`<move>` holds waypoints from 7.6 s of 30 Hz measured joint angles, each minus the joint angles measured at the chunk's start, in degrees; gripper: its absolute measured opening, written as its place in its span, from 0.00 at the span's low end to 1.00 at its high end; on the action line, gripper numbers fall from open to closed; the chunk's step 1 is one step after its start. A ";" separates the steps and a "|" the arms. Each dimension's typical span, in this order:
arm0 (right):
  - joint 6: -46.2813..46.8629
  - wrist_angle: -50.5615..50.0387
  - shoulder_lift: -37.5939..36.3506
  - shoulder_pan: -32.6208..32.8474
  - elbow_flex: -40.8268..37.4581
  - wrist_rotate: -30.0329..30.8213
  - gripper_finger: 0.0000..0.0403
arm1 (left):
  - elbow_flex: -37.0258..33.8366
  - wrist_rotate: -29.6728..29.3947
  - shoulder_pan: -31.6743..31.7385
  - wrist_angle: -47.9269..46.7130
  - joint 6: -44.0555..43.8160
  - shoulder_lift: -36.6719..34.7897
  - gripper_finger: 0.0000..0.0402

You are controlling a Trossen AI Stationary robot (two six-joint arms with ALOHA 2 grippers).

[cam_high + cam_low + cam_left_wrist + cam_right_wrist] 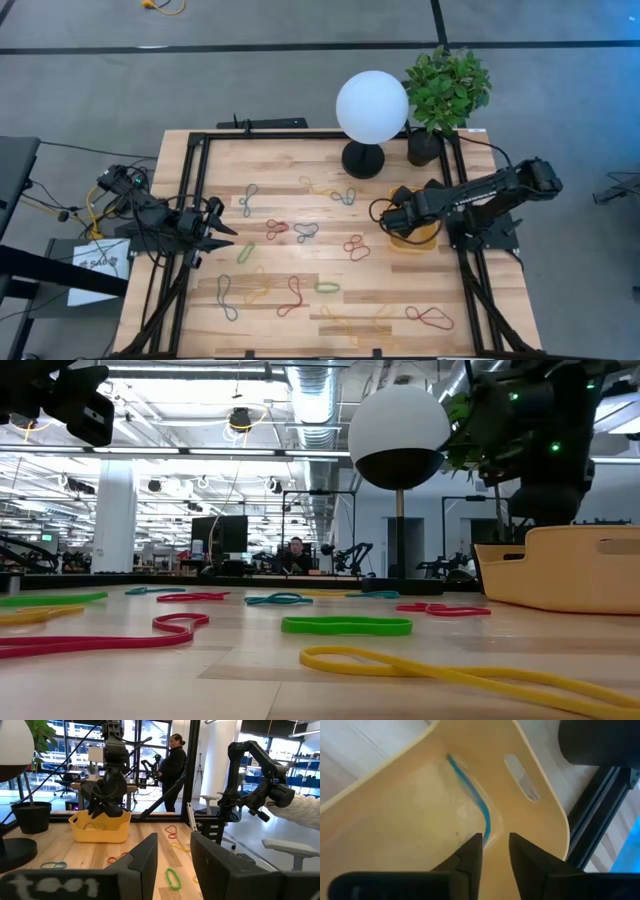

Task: Pick and place items into bin
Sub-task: Put the blue rubber band into the bin

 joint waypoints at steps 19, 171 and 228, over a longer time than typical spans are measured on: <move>-14.26 12.27 0.07 2.86 17.71 1.25 0.25 | 0.00 -11.30 -0.02 0.97 -0.29 0.02 0.26; -20.12 22.74 -32.95 39.06 0.44 22.30 0.32 | 18.12 -21.85 9.22 -18.64 -19.89 12.42 0.26; 0.09 23.04 -58.47 46.60 -20.83 47.91 0.30 | 15.21 -6.21 42.65 -18.55 -52.42 73.35 0.26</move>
